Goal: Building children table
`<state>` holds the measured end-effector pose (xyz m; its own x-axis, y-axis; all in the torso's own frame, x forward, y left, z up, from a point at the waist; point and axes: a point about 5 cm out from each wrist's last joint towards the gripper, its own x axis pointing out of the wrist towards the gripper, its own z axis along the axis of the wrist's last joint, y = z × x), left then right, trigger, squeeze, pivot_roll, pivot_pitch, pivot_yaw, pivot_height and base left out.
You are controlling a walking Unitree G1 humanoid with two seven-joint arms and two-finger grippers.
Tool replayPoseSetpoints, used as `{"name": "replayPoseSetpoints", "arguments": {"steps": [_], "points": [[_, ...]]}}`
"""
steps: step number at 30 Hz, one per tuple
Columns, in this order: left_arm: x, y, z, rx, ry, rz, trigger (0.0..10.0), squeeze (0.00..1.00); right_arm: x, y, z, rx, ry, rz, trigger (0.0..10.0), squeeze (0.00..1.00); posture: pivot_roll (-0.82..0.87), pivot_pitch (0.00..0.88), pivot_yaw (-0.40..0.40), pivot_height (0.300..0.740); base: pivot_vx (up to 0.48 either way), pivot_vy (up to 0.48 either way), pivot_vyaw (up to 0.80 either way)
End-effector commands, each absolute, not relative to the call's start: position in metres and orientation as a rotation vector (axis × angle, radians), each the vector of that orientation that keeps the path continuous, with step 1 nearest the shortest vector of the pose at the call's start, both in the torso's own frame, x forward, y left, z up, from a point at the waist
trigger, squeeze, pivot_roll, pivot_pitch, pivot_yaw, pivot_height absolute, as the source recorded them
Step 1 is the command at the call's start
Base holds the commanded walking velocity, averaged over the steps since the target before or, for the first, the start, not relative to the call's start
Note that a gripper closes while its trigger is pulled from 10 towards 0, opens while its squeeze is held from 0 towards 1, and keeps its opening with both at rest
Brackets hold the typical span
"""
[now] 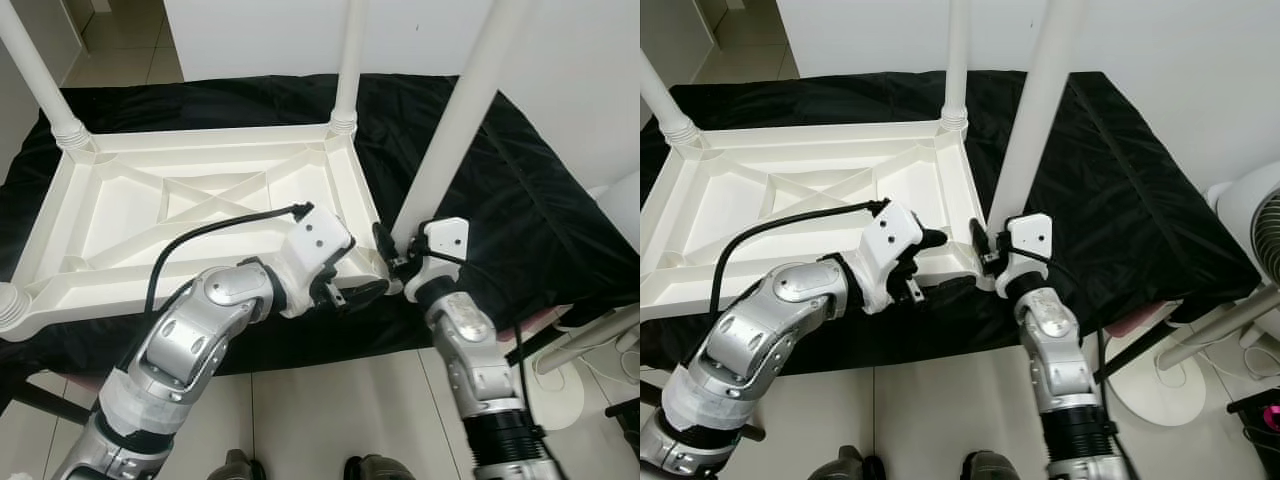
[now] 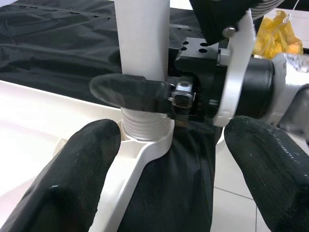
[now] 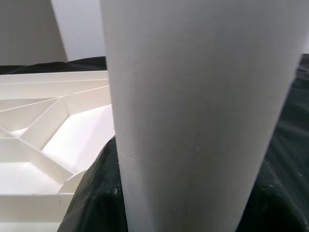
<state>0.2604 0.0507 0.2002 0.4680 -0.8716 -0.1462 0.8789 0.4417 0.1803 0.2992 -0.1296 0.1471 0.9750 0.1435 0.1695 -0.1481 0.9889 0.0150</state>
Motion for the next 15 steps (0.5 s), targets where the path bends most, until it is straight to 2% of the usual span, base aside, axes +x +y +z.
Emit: {"name": "replayPoseSetpoints", "arguments": {"steps": [1,5,6,11,15], "points": [[0.260,0.050,0.201,0.253,0.021,-1.068,10.0,0.00,0.298,-0.140,0.124,0.068,-0.058,-0.003,10.0,0.00,-0.11,0.080,0.022,0.740,0.000,0.000,0.00],[0.261,0.050,0.201,0.252,0.019,-1.067,10.0,0.00,0.299,-0.137,0.126,0.079,-0.066,-0.066,10.0,0.00,-0.11,0.080,0.020,0.740,0.000,0.000,0.00],[0.261,0.049,0.201,0.251,0.018,-1.066,10.0,0.00,0.300,-0.129,0.129,0.086,-0.073,-0.083,10.0,0.00,-0.10,0.080,0.016,0.740,0.000,0.000,0.00],[0.261,0.048,0.201,0.247,0.016,-1.060,10.0,0.00,0.302,-0.115,0.134,0.087,-0.082,-0.058,10.0,0.00,-0.10,0.078,0.005,0.740,0.000,0.000,0.00],[0.261,0.048,0.201,0.244,0.014,-1.055,10.0,0.00,0.303,-0.115,0.134,0.075,-0.084,-0.063,10.0,0.00,-0.10,0.078,0.002,0.740,0.000,0.000,0.00]]}}
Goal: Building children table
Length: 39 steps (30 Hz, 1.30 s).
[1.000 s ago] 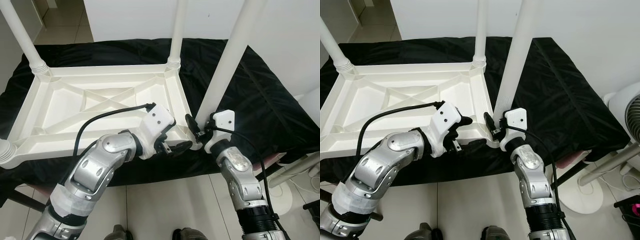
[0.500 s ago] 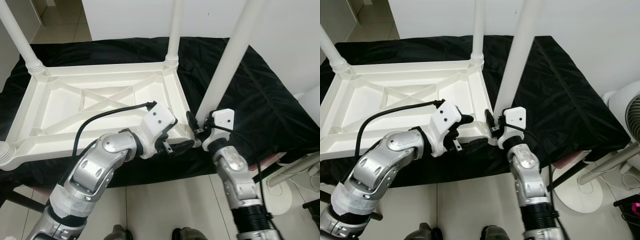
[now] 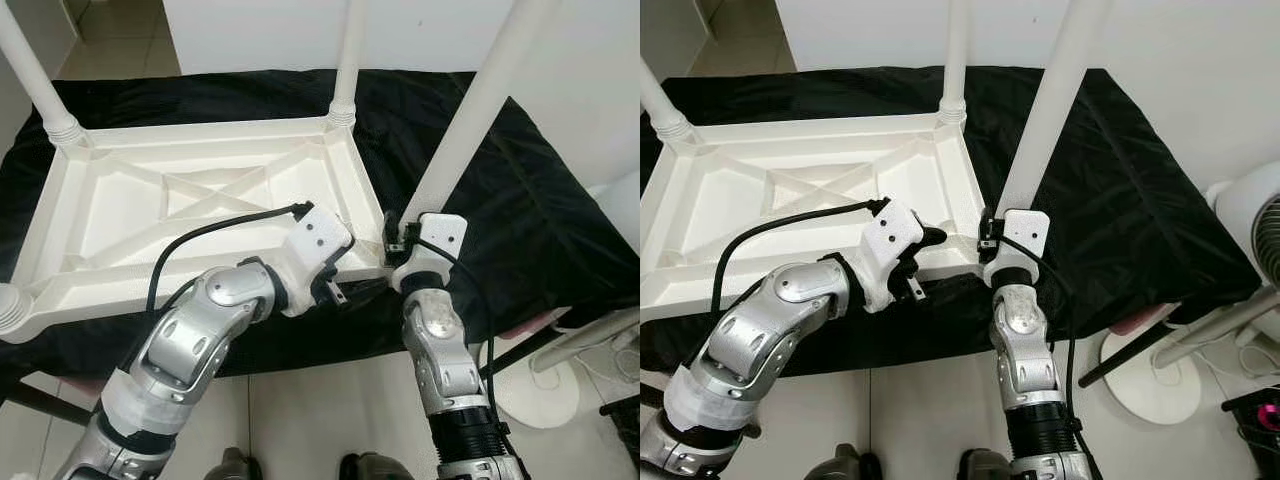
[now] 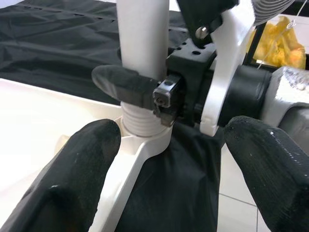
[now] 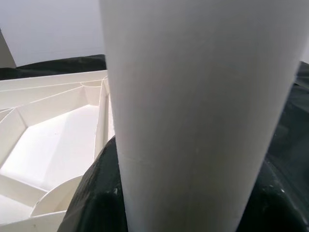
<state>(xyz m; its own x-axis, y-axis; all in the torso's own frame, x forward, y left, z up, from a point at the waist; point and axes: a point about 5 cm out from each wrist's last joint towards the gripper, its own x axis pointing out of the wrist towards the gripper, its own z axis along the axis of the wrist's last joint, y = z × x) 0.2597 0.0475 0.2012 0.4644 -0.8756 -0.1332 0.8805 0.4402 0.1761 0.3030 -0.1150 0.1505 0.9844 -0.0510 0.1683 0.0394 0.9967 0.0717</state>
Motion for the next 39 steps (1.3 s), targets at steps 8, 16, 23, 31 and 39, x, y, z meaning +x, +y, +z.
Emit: {"name": "replayPoseSetpoints", "arguments": {"steps": [8,16,23,31,39], "points": [[0.260,0.047,0.202,0.241,0.004,-1.042,10.0,0.00,0.301,-0.115,0.142,0.152,-0.157,0.031,10.0,1.00,-0.09,0.070,-0.004,0.740,0.000,0.000,0.00],[0.258,0.044,0.201,0.239,0.001,-1.049,10.0,0.00,0.303,-0.133,0.150,0.102,-0.209,0.131,10.0,1.00,-0.09,0.058,-0.003,0.740,0.000,0.000,0.00],[0.259,0.044,0.200,0.253,-0.001,-1.050,10.0,0.00,0.305,-0.144,0.147,0.026,-0.184,0.290,10.0,0.00,-0.10,0.044,0.005,0.740,0.000,0.000,0.00],[0.257,0.039,0.194,0.319,-0.005,-1.055,10.0,0.00,0.307,-0.148,0.146,-0.057,-0.175,0.496,10.0,0.00,-0.09,0.043,0.001,0.740,0.000,0.000,0.00],[0.260,0.036,0.184,0.309,0.018,-1.000,10.0,0.00,0.320,-0.159,0.151,-0.129,-0.166,0.538,10.0,0.00,-0.08,0.052,-0.007,0.740,0.000,0.000,0.00]]}}
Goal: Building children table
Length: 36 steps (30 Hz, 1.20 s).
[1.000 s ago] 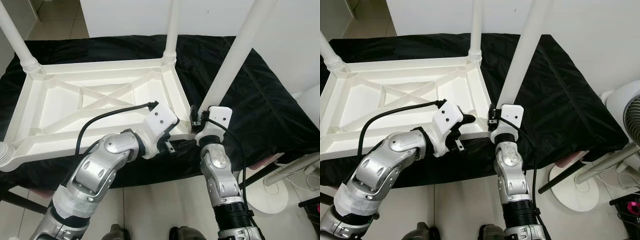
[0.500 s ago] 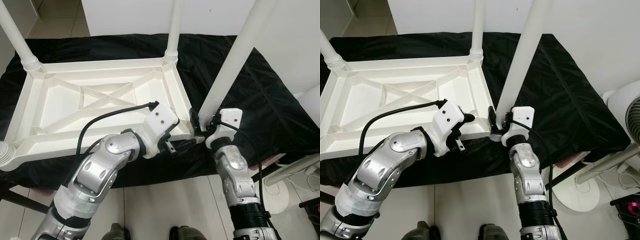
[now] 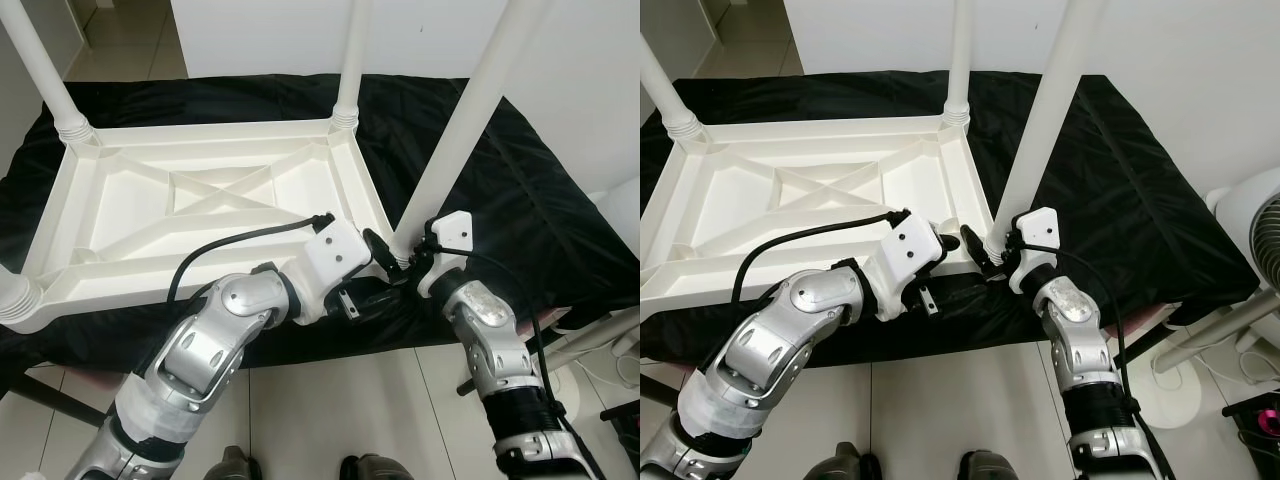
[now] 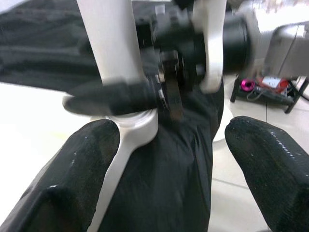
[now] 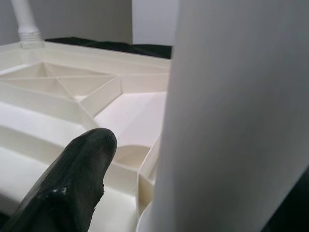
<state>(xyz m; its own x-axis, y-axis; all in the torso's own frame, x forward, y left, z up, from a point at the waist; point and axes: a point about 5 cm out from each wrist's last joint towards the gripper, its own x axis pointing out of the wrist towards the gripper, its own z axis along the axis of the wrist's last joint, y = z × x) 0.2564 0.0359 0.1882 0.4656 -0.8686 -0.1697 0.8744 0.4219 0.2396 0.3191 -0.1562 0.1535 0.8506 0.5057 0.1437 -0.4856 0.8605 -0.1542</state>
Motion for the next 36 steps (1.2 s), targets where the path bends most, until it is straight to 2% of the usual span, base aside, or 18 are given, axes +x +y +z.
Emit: {"name": "replayPoseSetpoints", "arguments": {"steps": [1,5,8,10,11,12,13,14,15,16,17,18,19,26,27,32,33,36], "points": [[0.260,0.036,0.184,0.309,0.018,-1.000,10.0,0.00,0.320,-0.159,0.151,-0.129,-0.166,0.538,10.0,0.00,-0.08,0.052,-0.007,0.740,0.000,0.000,0.00],[0.268,0.034,0.167,0.287,0.061,-0.913,10.0,0.00,0.327,-0.170,0.150,-0.174,-0.138,0.571,9.6,0.00,-0.08,0.054,-0.011,0.740,0.000,0.000,0.00],[0.270,0.035,0.161,0.275,0.076,-0.881,10.0,0.00,0.329,-0.172,0.149,-0.186,-0.128,0.588,9.8,0.00,-0.08,0.054,-0.010,0.740,0.000,0.000,0.00],[0.270,0.033,0.162,0.241,0.072,-0.873,10.0,0.00,0.329,-0.173,0.147,-0.194,-0.122,0.596,9.4,0.00,-0.08,0.053,-0.008,0.740,0.000,0.000,0.00],[0.269,0.032,0.162,0.233,0.071,-0.879,10.0,0.00,0.330,-0.174,0.145,-0.199,-0.119,0.601,7.5,0.00,-0.07,0.051,-0.005,0.740,0.000,0.000,0.00],[0.269,0.032,0.162,0.233,0.071,-0.879,10.0,0.00,0.330,-0.174,0.145,-0.199,-0.119,0.601,7.5,0.00,-0.07,0.051,-0.005,0.740,0.000,0.000,0.00],[0.268,0.031,0.162,0.237,0.067,-0.888,10.0,0.00,0.331,-0.175,0.145,-0.202,-0.117,0.604,6.5,0.00,-0.07,0.051,-0.005,0.740,0.000,0.000,0.00],[0.268,0.031,0.162,0.237,0.067,-0.888,10.0,0.00,0.331,-0.175,0.145,-0.202,-0.117,0.604,6.5,0.00,-0.07,0.051,-0.005,0.740,0.000,0.000,0.00],[0.267,0.030,0.162,0.248,0.064,-0.896,10.0,0.00,0.331,-0.175,0.144,-0.201,-0.117,0.607,5.6,0.00,-0.07,0.051,-0.003,0.740,0.000,0.000,0.00],[0.266,0.030,0.162,0.251,0.062,-0.900,10.0,0.00,0.331,-0.175,0.144,-0.202,-0.117,0.613,3.0,0.00,-0.07,0.051,-0.003,0.740,0.000,0.000,0.00],[0.266,0.030,0.162,0.251,0.062,-0.900,10.0,0.00,0.331,-0.175,0.144,-0.202,-0.117,0.613,3.0,0.00,-0.07,0.051,-0.003,0.740,0.000,0.000,0.00],[0.265,0.029,0.162,0.252,0.061,-0.906,10.0,0.00,0.331,-0.176,0.144,-0.206,-0.118,0.618,0.4,0.00,-0.08,0.051,0.000,0.740,0.000,0.000,0.00],[0.265,0.029,0.162,0.254,0.059,-0.910,10.0,0.00,0.331,-0.176,0.144,-0.209,-0.118,0.621,0.0,0.00,-0.08,0.051,0.000,0.740,0.000,0.000,0.00],[0.268,0.029,0.165,0.258,0.044,-0.912,10.0,0.00,0.331,-0.179,0.143,-0.220,-0.119,0.622,0.0,0.00,-0.08,0.052,0.003,0.740,0.000,0.000,0.00],[0.268,0.029,0.166,0.258,0.040,-0.911,10.0,0.00,0.332,-0.181,0.140,-0.228,-0.108,0.608,4.9,0.00,-0.08,0.051,0.003,0.740,0.000,0.000,0.00],[0.267,0.029,0.166,0.259,0.039,-0.912,10.0,0.00,0.332,-0.182,0.139,-0.237,-0.104,0.595,4.9,0.00,-0.07,0.052,0.001,0.740,0.000,0.000,0.00],[0.268,0.029,0.166,0.260,0.038,-0.911,10.0,0.00,0.331,-0.181,0.135,-0.227,-0.089,0.583,10.0,0.00,-0.07,0.052,0.001,0.740,0.000,0.000,0.00],[0.268,0.030,0.167,0.261,0.035,-0.908,10.0,0.00,0.329,-0.177,0.127,-0.192,-0.058,0.551,10.0,0.00,-0.07,0.055,-0.001,0.740,0.000,0.000,0.00]]}}
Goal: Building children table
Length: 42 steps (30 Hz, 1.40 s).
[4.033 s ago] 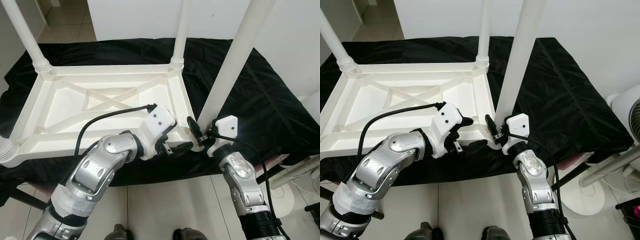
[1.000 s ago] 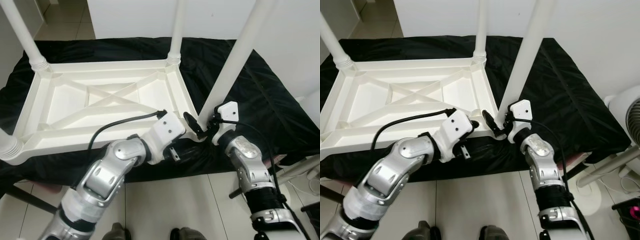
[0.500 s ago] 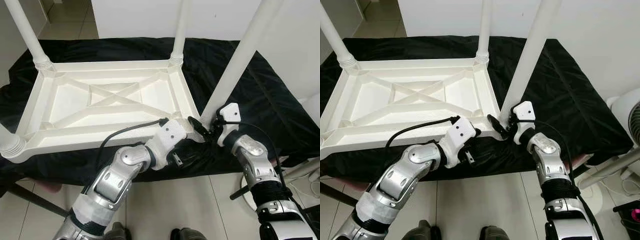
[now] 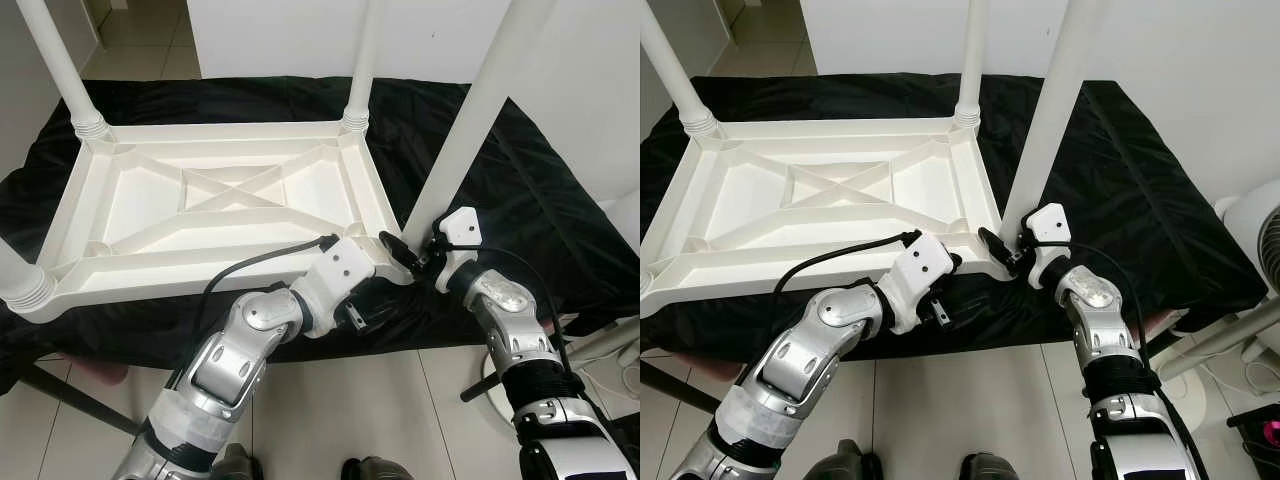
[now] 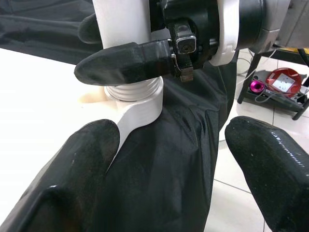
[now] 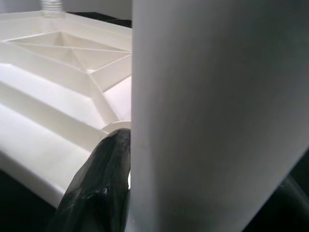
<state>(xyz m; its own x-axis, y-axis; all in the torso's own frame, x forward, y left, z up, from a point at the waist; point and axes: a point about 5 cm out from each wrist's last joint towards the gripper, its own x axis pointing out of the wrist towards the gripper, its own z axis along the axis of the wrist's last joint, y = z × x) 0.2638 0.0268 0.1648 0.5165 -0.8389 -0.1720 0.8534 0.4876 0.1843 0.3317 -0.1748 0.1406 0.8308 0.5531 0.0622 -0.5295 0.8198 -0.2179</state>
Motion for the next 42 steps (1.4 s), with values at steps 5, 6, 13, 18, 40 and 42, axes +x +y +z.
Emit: {"name": "replayPoseSetpoints", "arguments": {"steps": [5,6,13,18,40,42], "points": [[0.268,0.031,0.169,0.260,0.033,-0.904,10.0,0.00,0.327,-0.170,0.119,-0.140,-0.033,0.503,10.0,0.00,-0.07,0.056,0.001,0.740,0.000,0.000,0.00],[0.268,0.031,0.169,0.259,0.033,-0.903,10.0,0.00,0.326,-0.169,0.118,-0.130,-0.029,0.493,10.0,0.00,-0.07,0.057,0.002,0.740,0.000,0.000,0.00],[0.267,0.031,0.170,0.260,0.030,-0.908,10.0,0.00,0.326,-0.165,0.113,-0.086,-0.002,0.459,10.0,0.00,-0.08,0.058,0.005,0.740,0.000,0.000,0.00],[0.268,0.031,0.172,0.263,0.027,-0.914,10.0,0.00,0.331,-0.156,0.116,-0.066,0.004,0.391,10.0,0.00,-0.07,0.056,0.004,0.740,0.000,0.000,0.00],[0.264,0.031,0.174,0.260,0.016,-0.908,10.0,0.00,0.318,-0.099,0.129,0.146,-0.014,-0.064,10.0,0.00,-0.05,0.039,-0.021,0.740,0.000,0.000,0.00],[0.264,0.031,0.175,0.260,0.014,-0.909,10.0,0.00,0.316,-0.103,0.129,0.130,-0.019,-0.091,10.0,0.00,-0.06,0.037,-0.021,0.740,0.000,0.000,0.00]]}}
